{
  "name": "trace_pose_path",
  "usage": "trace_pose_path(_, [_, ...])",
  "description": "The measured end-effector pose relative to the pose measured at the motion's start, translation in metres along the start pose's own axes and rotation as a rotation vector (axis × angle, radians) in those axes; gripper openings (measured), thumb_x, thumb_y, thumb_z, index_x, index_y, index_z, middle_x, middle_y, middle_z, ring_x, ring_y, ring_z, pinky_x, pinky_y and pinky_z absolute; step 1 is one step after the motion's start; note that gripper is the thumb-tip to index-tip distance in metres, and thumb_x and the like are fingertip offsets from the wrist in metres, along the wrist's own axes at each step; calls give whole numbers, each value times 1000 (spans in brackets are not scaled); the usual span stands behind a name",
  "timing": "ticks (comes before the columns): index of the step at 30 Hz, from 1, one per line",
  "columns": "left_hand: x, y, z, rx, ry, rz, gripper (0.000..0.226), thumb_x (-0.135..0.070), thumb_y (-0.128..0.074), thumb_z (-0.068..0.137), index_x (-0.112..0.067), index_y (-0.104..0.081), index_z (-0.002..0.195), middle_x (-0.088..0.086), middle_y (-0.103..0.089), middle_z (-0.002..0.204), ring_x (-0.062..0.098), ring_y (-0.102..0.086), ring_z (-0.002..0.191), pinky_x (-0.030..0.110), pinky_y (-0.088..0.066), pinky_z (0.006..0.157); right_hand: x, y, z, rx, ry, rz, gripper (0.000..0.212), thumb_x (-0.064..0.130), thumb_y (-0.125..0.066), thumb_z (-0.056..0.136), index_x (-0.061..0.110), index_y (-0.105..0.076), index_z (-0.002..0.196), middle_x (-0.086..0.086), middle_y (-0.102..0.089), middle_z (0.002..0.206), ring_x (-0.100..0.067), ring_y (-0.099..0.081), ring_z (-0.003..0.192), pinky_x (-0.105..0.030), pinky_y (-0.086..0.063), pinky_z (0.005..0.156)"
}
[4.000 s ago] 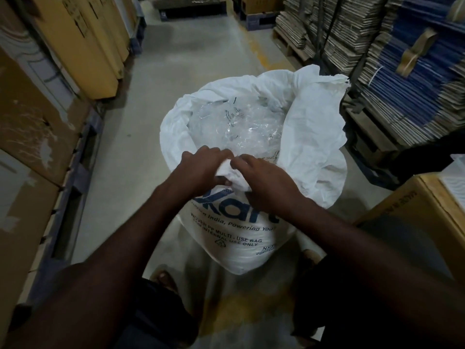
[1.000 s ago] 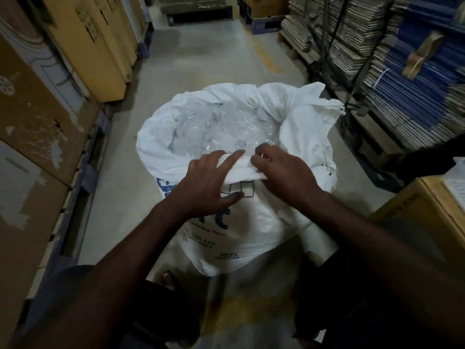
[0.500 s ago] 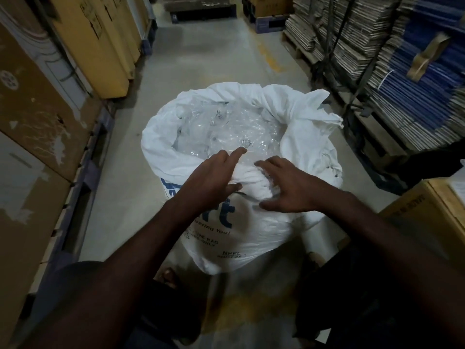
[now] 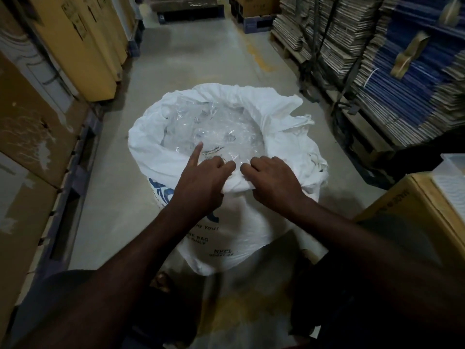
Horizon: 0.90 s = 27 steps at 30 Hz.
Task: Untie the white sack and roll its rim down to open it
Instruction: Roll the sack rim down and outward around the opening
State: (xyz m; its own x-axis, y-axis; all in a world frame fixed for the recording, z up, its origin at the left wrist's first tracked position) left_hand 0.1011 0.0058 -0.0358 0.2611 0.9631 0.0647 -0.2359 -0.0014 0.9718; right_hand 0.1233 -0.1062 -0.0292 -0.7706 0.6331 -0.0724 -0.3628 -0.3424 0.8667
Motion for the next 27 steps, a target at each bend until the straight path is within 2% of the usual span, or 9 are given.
trace_pose_path(2, [3, -1, -3, -31, 45, 4, 55, -15, -89, 59, -21, -63, 107, 3, -67, 97, 30, -68, 77, 38, -45, 80, 4, -5, 0, 51, -45, 23, 36, 11, -67, 80, 19, -50, 111, -5, -52, 89, -30, -53, 71, -37, -32, 59])
trace_pose_path(4, [6, -1, -8, -91, 72, 19, 41, -11, -79, 68, -20, -66, 105, 2, -69, 94, 31, -64, 68, 33, -30, 63, 3, -15, -7, 174, -77, 59, 57, 24, -72, 79, 23, -46, 131, -6, -52, 112, -30, -56, 90, -38, -40, 66])
trace_pose_path(6, [15, -8, -9, -101, 117, 56, 47, -11, -73, 71, -19, -65, 116, 3, -71, 94, 33, -65, 73, 37, -36, 66, 1, -25, -17, 336, -54, 102, 88, 38, -77, 75, 23, -39, 153, -13, -45, 145, -34, -48, 122, -46, -47, 94])
trace_pose_path(8, [25, -18, -8, -54, 183, 95, 63, -13, -77, 66, -18, -59, 125, 6, -69, 96, 35, -63, 81, 43, -41, 74, -8, -34, -25, 491, -65, 239, 103, 37, -81, 75, 18, -32, 163, -22, -27, 164, -40, -31, 146, -48, -32, 120])
trace_pose_path(13, [2, -39, -17, -10, 130, 35, 100, -59, -74, 74, -26, -42, 162, 13, -56, 123, 34, -56, 107, 49, -40, 93, -58, -37, -23, 568, -161, 318, 75, 8, -68, 82, 16, -50, 155, -18, -12, 174, -39, -14, 161, -44, -21, 131])
trace_pose_path(17, [-17, -55, -19, 111, 189, -119, 87, -93, -33, 90, -35, -46, 154, 9, -49, 139, 31, -47, 128, 57, -33, 111, -72, -26, -20, 463, -37, 111, 63, -3, -75, 76, 26, -72, 133, -9, -23, 173, -50, -25, 154, -54, -28, 125])
trace_pose_path(22, [-28, -50, -9, 32, 51, -24, 48, -58, -59, 90, -22, -60, 122, 7, -63, 118, 34, -65, 105, 52, -44, 98, -83, -25, -23, 568, -6, 41, 58, 10, -86, 72, 28, -72, 125, -9, -35, 168, -40, -28, 156, -46, -22, 127])
trace_pose_path(24, [-30, -43, -4, 57, 34, -52, 41, -44, -70, 83, -24, -57, 116, 1, -65, 102, 34, -67, 92, 46, -47, 83, -86, -17, -18, 481, -4, 53, 53, 13, -92, 59, 24, -74, 108, -9, -59, 141, -36, -53, 134, -45, -42, 110])
trace_pose_path(27, [-31, -29, 0, 44, 33, -71, 40, -27, -74, 73, -29, -51, 106, -4, -63, 91, 32, -67, 83, 40, -41, 70, -92, -12, -14, 382, -54, -24, 59, 27, -92, 52, 25, -67, 106, 0, -59, 112, -27, -57, 107, -40, -42, 92])
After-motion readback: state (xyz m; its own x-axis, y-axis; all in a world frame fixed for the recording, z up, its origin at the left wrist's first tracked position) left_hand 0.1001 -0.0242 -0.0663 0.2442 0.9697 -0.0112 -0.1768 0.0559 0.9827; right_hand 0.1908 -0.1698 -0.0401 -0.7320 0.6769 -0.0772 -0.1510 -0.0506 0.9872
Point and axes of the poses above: each hand's wrist, its own z-axis towards the middle knuckle, its own y-axis out of the back of the hand, x = y × z, the point moved 10 cm from there along z, towards the middle knuckle
